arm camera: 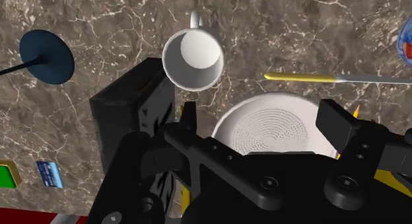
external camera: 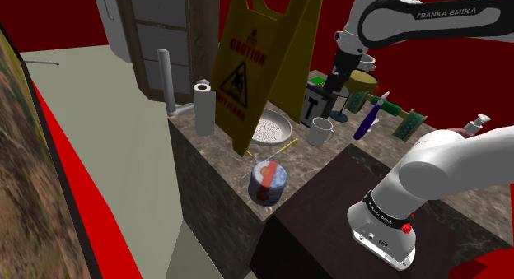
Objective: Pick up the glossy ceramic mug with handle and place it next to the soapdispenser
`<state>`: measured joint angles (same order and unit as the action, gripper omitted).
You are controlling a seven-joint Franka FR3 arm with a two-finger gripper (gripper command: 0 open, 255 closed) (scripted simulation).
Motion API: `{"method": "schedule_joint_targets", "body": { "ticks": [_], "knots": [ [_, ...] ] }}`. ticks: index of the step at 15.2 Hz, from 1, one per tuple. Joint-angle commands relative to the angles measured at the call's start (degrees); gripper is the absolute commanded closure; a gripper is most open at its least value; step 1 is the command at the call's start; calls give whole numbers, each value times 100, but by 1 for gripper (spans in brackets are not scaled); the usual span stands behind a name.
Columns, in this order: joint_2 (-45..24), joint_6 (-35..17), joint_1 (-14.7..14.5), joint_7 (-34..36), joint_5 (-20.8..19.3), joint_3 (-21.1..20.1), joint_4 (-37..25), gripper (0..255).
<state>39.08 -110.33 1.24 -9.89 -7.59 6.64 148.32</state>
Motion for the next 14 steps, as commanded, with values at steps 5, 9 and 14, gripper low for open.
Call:
{"method": "schedule_joint_targets", "body": {
  "ticks": [5, 9, 14],
  "knots": [
    [-734, -1200, 77, -53, -195, 175, 635, 0],
    [-1416, -2048, 141, -84, -335, 295, 918, 0],
    [-1966, -2725, 184, -84, -425, 373, 1093, 0]
  ]
}}
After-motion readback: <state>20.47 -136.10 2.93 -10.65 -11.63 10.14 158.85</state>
